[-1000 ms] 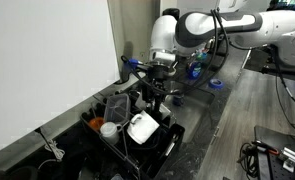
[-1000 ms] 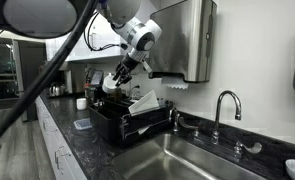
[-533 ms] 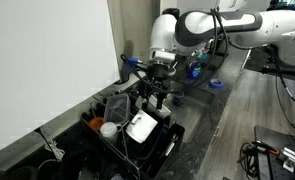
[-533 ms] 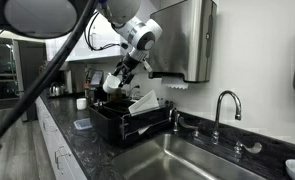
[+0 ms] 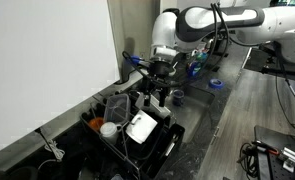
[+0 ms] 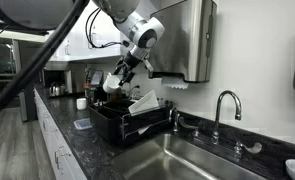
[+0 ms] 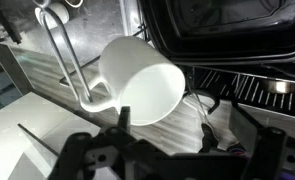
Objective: Take the white cup out of the sink and hang it on the cup hanger
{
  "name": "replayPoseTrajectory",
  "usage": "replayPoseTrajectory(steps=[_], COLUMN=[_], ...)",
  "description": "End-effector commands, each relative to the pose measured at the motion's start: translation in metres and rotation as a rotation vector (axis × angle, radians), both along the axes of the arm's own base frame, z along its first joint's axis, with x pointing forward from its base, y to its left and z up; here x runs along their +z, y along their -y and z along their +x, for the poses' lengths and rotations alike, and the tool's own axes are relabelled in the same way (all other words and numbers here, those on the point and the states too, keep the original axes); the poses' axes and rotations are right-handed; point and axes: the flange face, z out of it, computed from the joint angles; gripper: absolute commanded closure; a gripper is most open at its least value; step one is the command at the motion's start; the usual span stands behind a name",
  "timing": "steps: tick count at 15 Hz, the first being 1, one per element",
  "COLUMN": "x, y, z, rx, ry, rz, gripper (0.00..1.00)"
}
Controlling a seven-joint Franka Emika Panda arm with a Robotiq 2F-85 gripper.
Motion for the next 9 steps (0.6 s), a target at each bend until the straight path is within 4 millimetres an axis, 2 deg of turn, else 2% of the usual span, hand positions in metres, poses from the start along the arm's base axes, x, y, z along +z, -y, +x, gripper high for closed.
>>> replayPoseTrajectory(steps=[1,5,9], x=[0.025,0.049,0.070], y=[0.011,0.022,0.047], z=[-0.015,-0.029,-0.040], rx=[0.004,-0.029,-0.203], ry=[-0.032,-0.065,-0.099], rz=[-0.062,-0.101,-0.135], gripper=[0.00,0.00,0.00])
